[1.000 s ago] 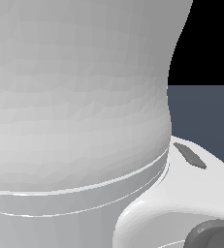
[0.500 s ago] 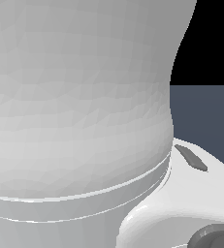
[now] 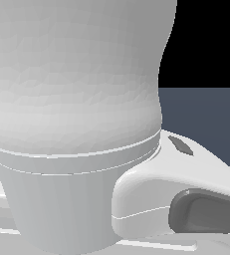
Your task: Insert the peg into the horizontal hole in a box.
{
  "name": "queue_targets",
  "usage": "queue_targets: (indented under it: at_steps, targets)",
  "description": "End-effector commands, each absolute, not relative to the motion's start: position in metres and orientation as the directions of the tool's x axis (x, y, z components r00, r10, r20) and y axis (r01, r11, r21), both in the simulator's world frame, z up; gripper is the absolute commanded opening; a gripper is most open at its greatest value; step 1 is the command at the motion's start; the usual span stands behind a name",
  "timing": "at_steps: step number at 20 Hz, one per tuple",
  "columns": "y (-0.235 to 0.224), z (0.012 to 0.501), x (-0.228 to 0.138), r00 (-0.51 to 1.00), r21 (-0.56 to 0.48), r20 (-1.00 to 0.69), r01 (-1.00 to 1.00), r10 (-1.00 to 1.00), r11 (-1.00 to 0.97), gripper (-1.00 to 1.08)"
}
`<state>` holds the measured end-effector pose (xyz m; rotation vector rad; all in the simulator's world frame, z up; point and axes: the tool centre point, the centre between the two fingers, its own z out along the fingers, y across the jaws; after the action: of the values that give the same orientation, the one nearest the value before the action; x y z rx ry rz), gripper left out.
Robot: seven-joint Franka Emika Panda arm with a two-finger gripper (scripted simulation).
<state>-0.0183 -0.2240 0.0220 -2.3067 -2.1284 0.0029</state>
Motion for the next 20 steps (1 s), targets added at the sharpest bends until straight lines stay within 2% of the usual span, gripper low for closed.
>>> queue_targets:
  at_steps: [1,20]
  targets:
    - [-0.212,0.028,-0.018,0.080,0.000,0.000,0.997,0.997,-0.080,-1.00]
    - [-0.045,0.089,-0.025,0.105,0.000,0.000,0.994,0.994,-0.105,-1.00]
